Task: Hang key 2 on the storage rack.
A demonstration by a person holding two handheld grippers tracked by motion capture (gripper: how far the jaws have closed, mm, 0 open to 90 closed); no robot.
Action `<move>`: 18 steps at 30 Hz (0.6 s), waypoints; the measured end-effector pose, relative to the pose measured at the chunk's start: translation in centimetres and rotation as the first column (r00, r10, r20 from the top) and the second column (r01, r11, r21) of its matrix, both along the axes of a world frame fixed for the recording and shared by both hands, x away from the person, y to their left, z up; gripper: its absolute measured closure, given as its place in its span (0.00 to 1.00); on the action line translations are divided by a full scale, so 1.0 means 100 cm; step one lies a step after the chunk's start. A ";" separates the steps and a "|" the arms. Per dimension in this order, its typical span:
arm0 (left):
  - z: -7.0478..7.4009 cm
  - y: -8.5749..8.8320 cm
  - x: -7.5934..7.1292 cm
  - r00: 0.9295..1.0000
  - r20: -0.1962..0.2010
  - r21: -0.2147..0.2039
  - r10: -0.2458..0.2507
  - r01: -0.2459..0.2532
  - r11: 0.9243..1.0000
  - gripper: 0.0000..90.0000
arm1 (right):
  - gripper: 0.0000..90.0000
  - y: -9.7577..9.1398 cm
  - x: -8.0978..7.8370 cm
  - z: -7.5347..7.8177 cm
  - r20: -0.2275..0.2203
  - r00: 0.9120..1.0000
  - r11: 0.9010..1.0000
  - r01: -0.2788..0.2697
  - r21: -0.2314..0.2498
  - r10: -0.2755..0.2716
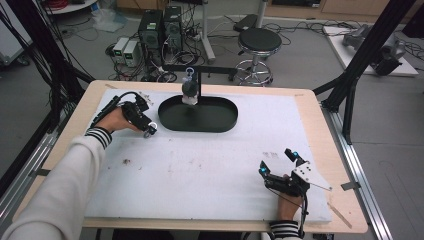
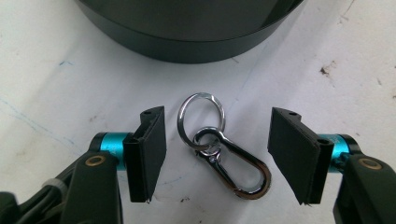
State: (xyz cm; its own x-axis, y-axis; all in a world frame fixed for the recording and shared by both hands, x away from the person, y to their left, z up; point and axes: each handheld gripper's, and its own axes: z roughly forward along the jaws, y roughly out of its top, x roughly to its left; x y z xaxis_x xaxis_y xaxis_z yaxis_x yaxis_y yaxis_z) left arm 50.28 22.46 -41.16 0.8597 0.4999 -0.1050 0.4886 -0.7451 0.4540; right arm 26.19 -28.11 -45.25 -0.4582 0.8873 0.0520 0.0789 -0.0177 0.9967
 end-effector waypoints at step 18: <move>0.003 0.002 -0.001 1.000 -0.002 -0.006 -0.014 0.014 1.000 0.65 | 0.01 0.000 0.000 0.000 0.000 1.000 1.000 -0.001 0.003 0.001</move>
